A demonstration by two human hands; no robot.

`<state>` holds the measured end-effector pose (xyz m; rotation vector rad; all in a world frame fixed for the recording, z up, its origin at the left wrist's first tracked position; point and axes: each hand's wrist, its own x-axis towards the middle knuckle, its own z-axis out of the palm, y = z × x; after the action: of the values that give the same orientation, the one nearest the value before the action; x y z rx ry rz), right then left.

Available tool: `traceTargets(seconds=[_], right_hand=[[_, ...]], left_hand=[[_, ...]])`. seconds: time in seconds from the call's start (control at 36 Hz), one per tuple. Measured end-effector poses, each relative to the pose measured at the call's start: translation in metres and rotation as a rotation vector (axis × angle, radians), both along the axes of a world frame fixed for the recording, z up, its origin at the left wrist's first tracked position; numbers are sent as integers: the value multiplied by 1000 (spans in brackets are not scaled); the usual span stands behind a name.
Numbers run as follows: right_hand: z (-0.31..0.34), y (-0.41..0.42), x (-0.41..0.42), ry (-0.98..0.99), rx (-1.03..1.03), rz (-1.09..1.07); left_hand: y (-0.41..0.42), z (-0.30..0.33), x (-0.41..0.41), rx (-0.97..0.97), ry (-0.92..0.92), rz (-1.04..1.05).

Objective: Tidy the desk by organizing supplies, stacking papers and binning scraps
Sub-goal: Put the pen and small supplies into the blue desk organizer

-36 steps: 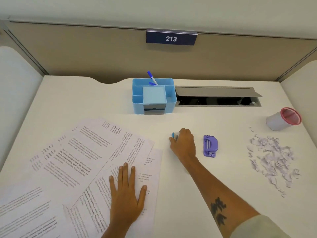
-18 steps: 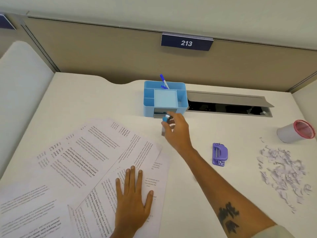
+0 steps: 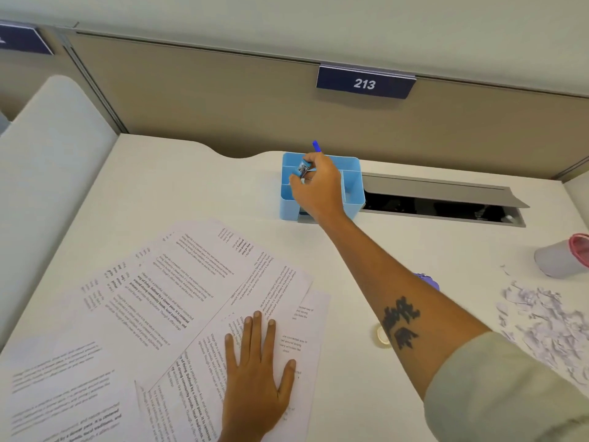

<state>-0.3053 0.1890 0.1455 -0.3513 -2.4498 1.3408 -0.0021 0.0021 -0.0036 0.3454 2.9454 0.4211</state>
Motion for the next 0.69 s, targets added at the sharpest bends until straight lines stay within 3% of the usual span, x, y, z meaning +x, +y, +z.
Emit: traceTargets(seconds=[0.17, 0.44, 0.69], right_hand=[[-14, -2, -3, -124, 133, 14], [-11, -8, 1, -276, 524, 50], [-7, -13, 1, -334, 545, 84]], left_hand=[[0, 0, -1, -4, 9, 0], [0, -1, -1, -14, 8, 8], [1, -1, -2, -5, 1, 16]])
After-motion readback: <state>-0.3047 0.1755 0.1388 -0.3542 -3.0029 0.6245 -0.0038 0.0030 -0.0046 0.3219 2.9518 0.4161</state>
